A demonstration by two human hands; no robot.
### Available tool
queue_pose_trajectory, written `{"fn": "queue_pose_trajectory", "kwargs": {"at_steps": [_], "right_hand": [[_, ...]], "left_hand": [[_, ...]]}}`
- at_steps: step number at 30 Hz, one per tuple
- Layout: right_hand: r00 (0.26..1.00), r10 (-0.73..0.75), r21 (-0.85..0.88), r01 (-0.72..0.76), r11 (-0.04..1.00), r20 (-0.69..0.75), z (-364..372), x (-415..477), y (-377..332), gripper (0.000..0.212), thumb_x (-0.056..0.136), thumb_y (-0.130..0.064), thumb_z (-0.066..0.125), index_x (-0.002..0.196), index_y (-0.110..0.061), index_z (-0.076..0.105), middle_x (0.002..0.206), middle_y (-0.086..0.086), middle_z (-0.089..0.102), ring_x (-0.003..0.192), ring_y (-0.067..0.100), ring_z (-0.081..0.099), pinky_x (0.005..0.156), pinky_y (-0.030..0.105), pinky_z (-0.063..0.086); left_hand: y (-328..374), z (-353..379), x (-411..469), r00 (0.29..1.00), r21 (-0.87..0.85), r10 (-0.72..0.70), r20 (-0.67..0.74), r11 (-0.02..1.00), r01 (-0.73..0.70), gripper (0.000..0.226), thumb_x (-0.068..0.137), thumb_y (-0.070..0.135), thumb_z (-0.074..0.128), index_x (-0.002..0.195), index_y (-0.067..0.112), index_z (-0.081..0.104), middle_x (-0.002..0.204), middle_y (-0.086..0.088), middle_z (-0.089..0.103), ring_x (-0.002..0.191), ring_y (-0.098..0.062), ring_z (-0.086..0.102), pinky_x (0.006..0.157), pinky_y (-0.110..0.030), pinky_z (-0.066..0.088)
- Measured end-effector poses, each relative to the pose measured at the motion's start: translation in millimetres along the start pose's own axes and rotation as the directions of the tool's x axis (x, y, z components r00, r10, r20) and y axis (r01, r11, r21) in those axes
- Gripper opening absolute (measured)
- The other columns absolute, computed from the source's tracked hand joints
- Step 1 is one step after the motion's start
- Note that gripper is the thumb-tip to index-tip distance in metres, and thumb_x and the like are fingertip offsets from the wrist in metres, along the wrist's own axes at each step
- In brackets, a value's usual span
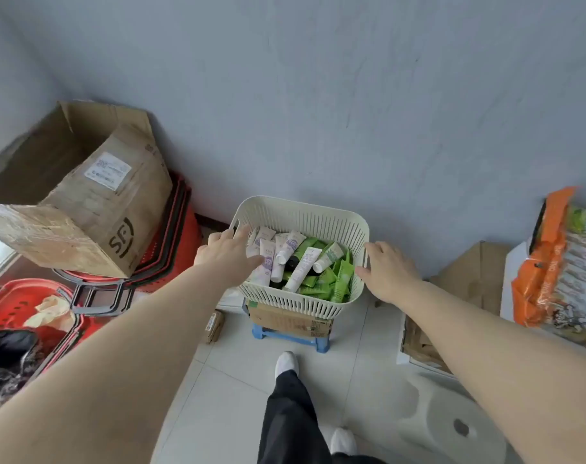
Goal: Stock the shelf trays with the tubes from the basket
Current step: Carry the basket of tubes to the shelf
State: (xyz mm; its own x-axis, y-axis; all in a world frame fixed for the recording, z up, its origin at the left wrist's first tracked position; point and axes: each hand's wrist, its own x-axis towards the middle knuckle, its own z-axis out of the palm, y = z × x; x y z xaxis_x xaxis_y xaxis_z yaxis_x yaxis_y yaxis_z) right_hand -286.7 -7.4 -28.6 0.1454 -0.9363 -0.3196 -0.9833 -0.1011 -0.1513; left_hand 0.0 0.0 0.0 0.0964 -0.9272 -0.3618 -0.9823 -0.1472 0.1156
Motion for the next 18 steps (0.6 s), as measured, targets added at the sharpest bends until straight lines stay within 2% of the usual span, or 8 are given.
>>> {"fn": "queue_pose_trajectory", "kwargs": {"at_steps": [6, 10, 13, 18], "right_hand": [[0.989, 0.134, 0.098, -0.14, 0.985, 0.063, 24.0, 52.5, -10.6, 0.055, 0.093, -0.041, 0.048, 0.139, -0.014, 0.034, 0.136, 0.01, 0.043, 0.122, 0.028, 0.043, 0.094, 0.045, 0.044], [0.967, 0.244, 0.143, -0.251, 0.957, 0.069, 41.4, 70.7, -12.9, 0.057, 0.092, -0.04, 0.051, 0.138, -0.013, 0.031, 0.137, 0.01, 0.038, 0.12, 0.03, 0.043, 0.09, 0.045, 0.046], [0.941, 0.32, 0.163, -0.335, 0.928, 0.11, 54.9, 80.2, -10.8, 0.069, 0.092, -0.04, 0.053, 0.145, -0.01, 0.021, 0.147, 0.015, 0.028, 0.126, 0.034, 0.039, 0.095, 0.043, 0.04], [0.928, 0.342, 0.284, -0.371, 0.884, 0.149, 72.5, 94.8, -14.4, 0.082, 0.094, -0.035, 0.054, 0.15, -0.004, 0.004, 0.148, 0.018, 0.026, 0.128, 0.032, 0.039, 0.097, 0.042, 0.041]], "left_hand": [[-28.3, 9.2, 79.7, 0.984, -0.035, -0.044, 0.171, 0.998, 0.051, 0.062, 0.093, 0.047, 0.05, 0.146, 0.026, 0.024, 0.148, -0.004, 0.037, 0.136, -0.029, 0.029, 0.1, -0.048, 0.037], [-38.2, 25.8, 124.0, 0.975, -0.028, -0.052, 0.216, 0.998, 0.059, 0.069, 0.093, 0.043, 0.053, 0.149, 0.02, 0.019, 0.148, -0.007, 0.035, 0.134, -0.032, 0.032, 0.102, -0.048, 0.038], [-42.2, 41.7, 145.1, 0.964, -0.079, -0.14, 0.226, 0.984, 0.162, 0.079, 0.092, 0.038, 0.057, 0.151, 0.014, 0.011, 0.148, -0.01, 0.034, 0.132, -0.034, 0.035, 0.101, -0.049, 0.039], [-48.8, 65.7, 169.4, 0.927, -0.151, -0.252, 0.277, 0.941, 0.301, 0.073, 0.092, 0.027, 0.058, 0.148, 0.009, 0.015, 0.137, -0.017, 0.047, 0.121, -0.037, 0.049, 0.095, -0.051, 0.046]]}}
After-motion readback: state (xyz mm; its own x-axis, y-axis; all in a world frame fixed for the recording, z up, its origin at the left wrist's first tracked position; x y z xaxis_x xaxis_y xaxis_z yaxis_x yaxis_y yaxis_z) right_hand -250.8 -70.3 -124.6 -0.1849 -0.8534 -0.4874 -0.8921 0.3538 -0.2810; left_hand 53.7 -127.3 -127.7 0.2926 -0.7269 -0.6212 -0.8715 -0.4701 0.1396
